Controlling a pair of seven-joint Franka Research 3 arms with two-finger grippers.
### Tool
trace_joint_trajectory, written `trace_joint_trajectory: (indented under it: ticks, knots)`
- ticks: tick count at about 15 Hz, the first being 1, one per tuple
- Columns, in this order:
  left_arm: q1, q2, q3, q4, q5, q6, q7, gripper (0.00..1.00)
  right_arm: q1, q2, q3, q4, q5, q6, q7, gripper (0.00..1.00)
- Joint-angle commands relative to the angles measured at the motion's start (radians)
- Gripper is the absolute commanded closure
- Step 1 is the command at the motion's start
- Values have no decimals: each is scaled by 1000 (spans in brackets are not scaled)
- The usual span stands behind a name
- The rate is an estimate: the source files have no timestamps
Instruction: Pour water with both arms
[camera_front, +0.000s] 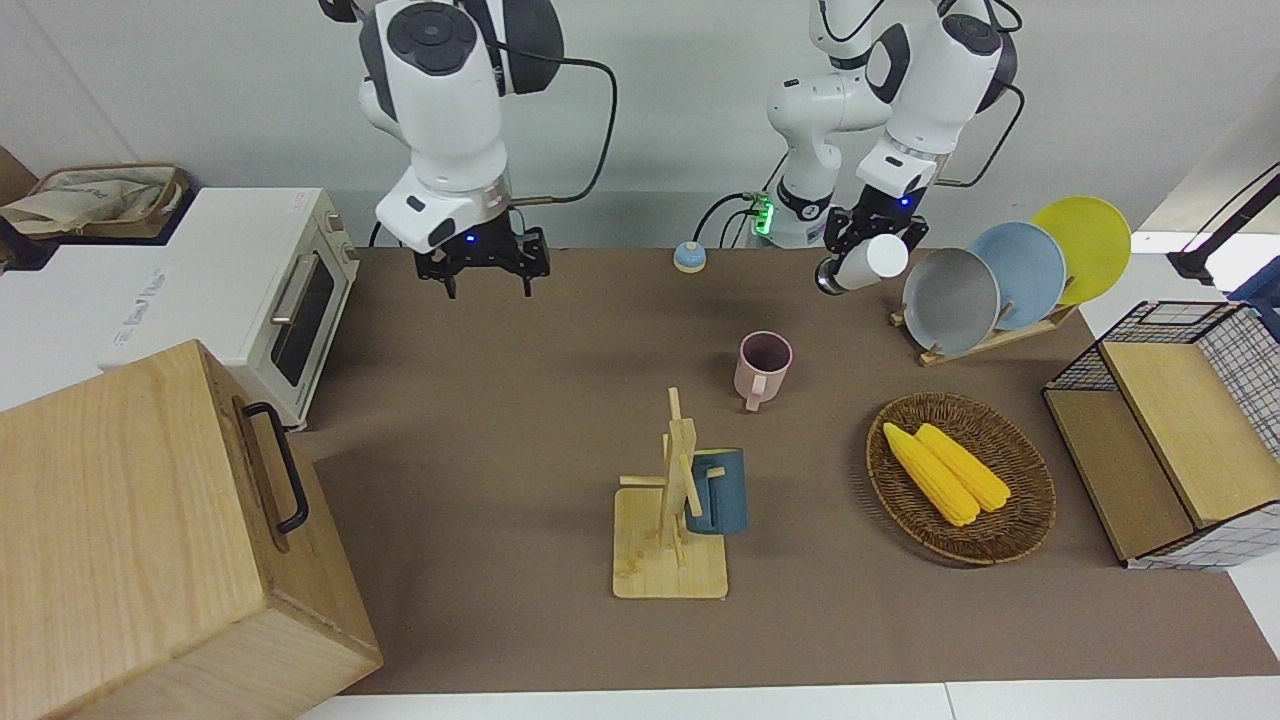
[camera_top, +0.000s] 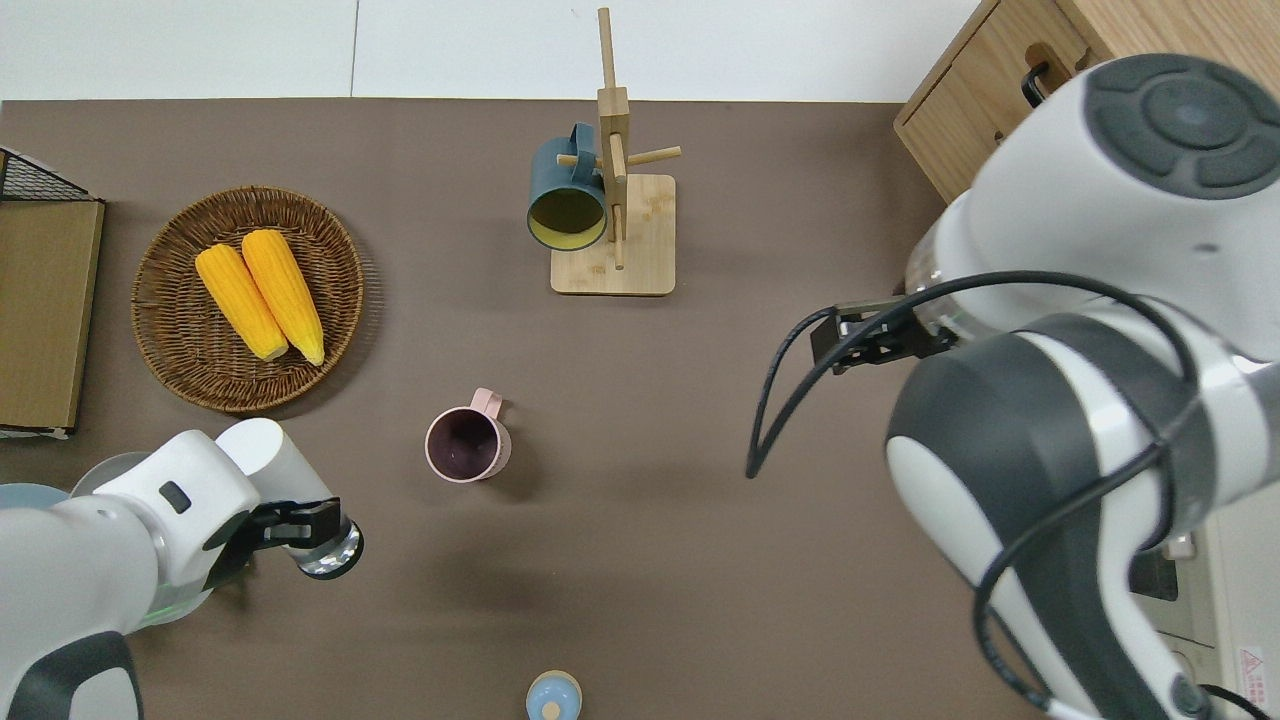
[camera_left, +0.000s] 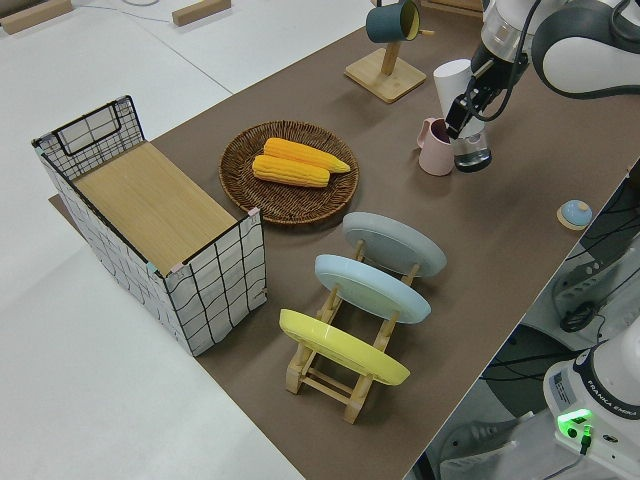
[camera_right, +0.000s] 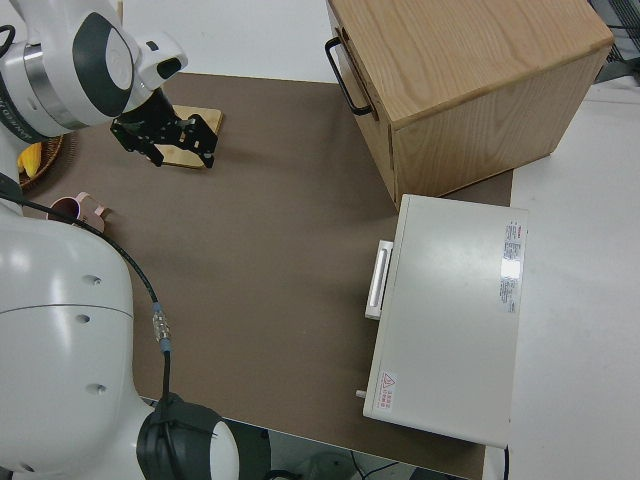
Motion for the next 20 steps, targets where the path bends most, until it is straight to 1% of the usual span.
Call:
trace_joint_trajectory:
  ticks: [1,2,3,4,6,9,11,13,15,18,20]
  knots:
    - [-57,-86,12,-80,-29,34,-12,1000,-104,-81,19,-77,-12,23,-146,9]
    - [-72,-88,10,-86,-29,35,-15,1000,-124,-96,19,-91,-11,43,-165,9]
    - [-89,-88,4,-95,-29,40,-29,1000,-146,-110,19,-112,-7,64,-180,9]
    - [-101,-88,-12,-106,-29,52,-44,1000,-164,-119,19,-123,-7,82,-200,9]
    - [-103,-86,-54,-132,-31,83,-61,1000,-187,-119,19,-125,-6,92,-222,9]
    - [-103,-76,-88,-144,-58,96,-63,1000,-215,-119,19,-125,-6,104,-225,9]
    - [-101,-65,-106,-155,-69,119,-66,1000,-230,-118,19,-126,-6,103,-263,9]
    - [-101,-53,-121,-155,-80,144,-79,1000,-238,-118,19,-125,3,93,-292,9]
    - [-100,-37,-134,-155,-81,162,-87,1000,-241,-116,19,-125,3,93,-294,9]
    - [-100,-11,-135,-155,-81,169,-90,1000,-255,-113,19,-122,11,93,-293,9]
    - [-97,10,-145,-152,-81,169,-93,1000,-253,-112,19,-120,12,92,-291,9]
